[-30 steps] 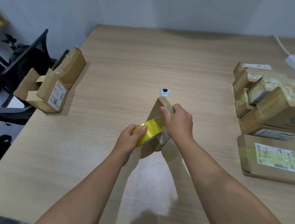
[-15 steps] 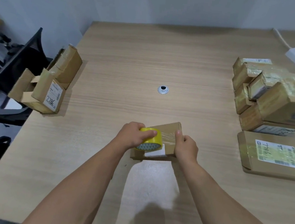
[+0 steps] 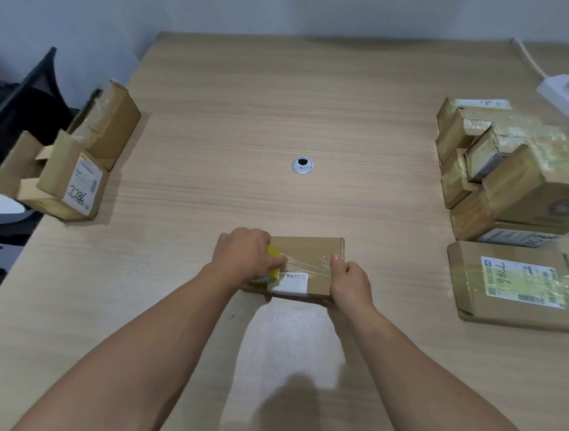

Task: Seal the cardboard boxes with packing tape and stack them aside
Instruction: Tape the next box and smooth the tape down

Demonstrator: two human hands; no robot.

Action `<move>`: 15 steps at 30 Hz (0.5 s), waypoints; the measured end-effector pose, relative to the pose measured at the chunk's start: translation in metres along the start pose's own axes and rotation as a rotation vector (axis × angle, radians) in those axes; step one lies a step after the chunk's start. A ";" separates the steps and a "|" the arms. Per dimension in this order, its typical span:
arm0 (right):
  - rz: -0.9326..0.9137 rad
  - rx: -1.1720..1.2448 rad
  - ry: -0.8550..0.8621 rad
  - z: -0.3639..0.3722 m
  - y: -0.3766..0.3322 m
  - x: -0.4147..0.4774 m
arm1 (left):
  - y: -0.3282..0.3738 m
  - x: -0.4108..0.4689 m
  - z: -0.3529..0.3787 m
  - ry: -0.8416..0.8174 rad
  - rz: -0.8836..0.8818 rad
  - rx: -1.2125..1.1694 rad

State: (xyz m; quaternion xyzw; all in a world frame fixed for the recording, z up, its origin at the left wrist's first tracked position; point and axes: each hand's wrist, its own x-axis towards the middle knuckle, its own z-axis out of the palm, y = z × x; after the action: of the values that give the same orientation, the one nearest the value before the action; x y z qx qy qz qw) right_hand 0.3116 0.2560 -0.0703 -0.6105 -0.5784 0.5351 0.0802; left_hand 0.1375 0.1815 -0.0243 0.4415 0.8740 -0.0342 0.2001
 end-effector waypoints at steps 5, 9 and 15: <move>0.062 0.149 -0.022 -0.001 0.008 0.004 | -0.005 -0.003 0.004 -0.035 0.079 -0.286; 0.124 0.133 0.025 0.002 0.012 0.008 | -0.022 -0.013 0.005 -0.099 0.137 -0.591; -0.002 0.001 0.120 0.006 0.014 0.001 | -0.036 -0.011 0.006 -0.171 0.133 -0.617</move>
State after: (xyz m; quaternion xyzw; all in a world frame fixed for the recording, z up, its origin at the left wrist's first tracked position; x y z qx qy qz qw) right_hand 0.3156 0.2497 -0.0832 -0.6409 -0.5728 0.4977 0.1157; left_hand 0.1171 0.1497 -0.0297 0.4116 0.7926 0.2083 0.3988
